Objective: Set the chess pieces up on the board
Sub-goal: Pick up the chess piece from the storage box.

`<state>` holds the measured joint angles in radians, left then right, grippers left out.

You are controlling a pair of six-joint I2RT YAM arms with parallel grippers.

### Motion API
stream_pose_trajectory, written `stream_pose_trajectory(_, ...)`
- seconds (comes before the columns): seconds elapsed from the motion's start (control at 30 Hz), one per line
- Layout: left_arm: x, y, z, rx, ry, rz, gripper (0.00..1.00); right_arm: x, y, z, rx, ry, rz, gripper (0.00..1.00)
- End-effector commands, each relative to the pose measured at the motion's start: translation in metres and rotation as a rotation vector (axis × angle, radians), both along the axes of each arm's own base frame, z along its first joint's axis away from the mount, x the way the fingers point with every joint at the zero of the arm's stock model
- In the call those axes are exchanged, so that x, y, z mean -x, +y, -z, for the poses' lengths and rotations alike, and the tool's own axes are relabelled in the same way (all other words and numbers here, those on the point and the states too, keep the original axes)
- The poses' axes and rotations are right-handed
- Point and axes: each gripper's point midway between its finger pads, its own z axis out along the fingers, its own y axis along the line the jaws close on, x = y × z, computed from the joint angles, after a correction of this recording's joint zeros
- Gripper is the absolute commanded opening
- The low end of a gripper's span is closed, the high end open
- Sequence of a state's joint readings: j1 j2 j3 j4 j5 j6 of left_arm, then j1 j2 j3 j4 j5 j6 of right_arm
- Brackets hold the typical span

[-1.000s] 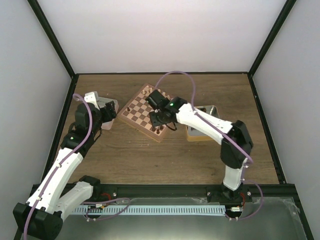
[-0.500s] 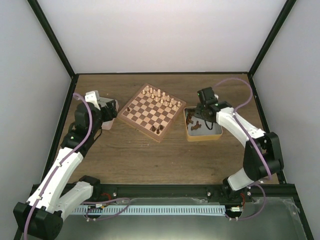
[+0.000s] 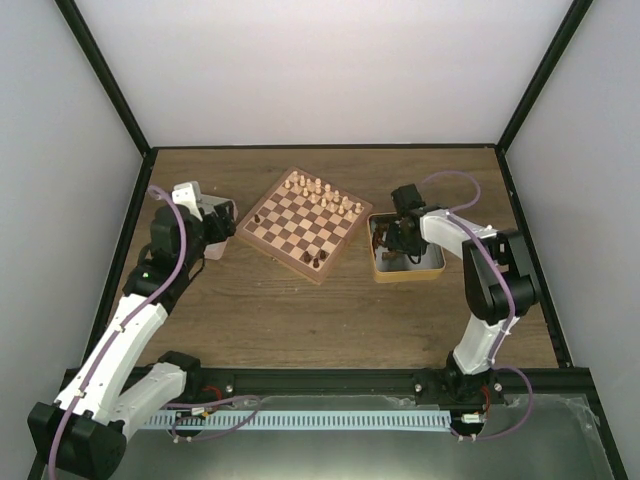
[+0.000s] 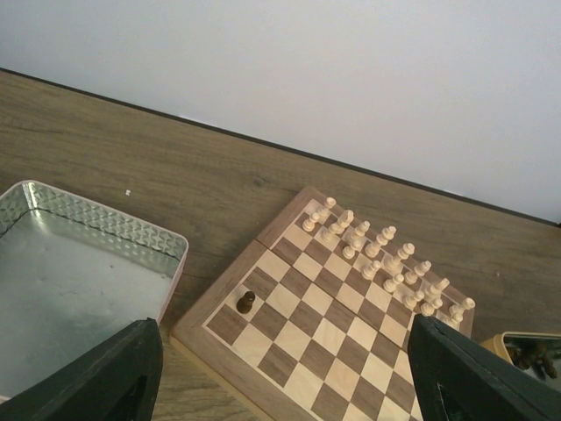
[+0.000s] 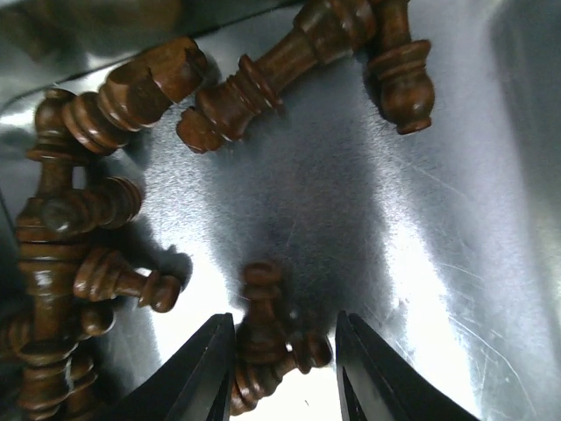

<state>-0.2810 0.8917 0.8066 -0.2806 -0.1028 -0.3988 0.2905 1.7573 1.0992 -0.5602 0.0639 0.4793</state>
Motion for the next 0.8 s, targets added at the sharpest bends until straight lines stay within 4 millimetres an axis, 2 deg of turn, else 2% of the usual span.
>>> stream_pose_trajectory(0.0,-0.001,-0.002,0.001,-0.005,-0.010,0.018,0.78,-0.013,0.004,0.000,0.014,-0.010,-0.042,0.33)
stream_pose_trajectory(0.17,-0.002,-0.003,0.001,-0.003,-0.010,0.022,0.78,-0.017,0.001,0.007,0.047,0.002,-0.060,0.30)
stream_pose_trajectory(0.4,-0.001,-0.002,0.001,-0.003,-0.011,0.022,0.78,-0.020,0.001,0.010,0.048,-0.005,-0.052,0.13)
stream_pose_trajectory(0.5,-0.002,-0.004,0.001,0.001,-0.012,0.033,0.78,-0.024,0.000,0.006,0.041,-0.036,-0.021,0.10)
stream_pose_trajectory(0.63,0.002,-0.028,-0.004,0.026,-0.042,0.173,0.78,-0.032,0.001,-0.015,-0.005,-0.147,0.028,0.07)
stream_pose_trajectory(0.77,0.013,-0.064,-0.010,0.101,-0.078,0.387,0.78,-0.038,0.005,-0.060,-0.095,-0.333,0.058,0.07)
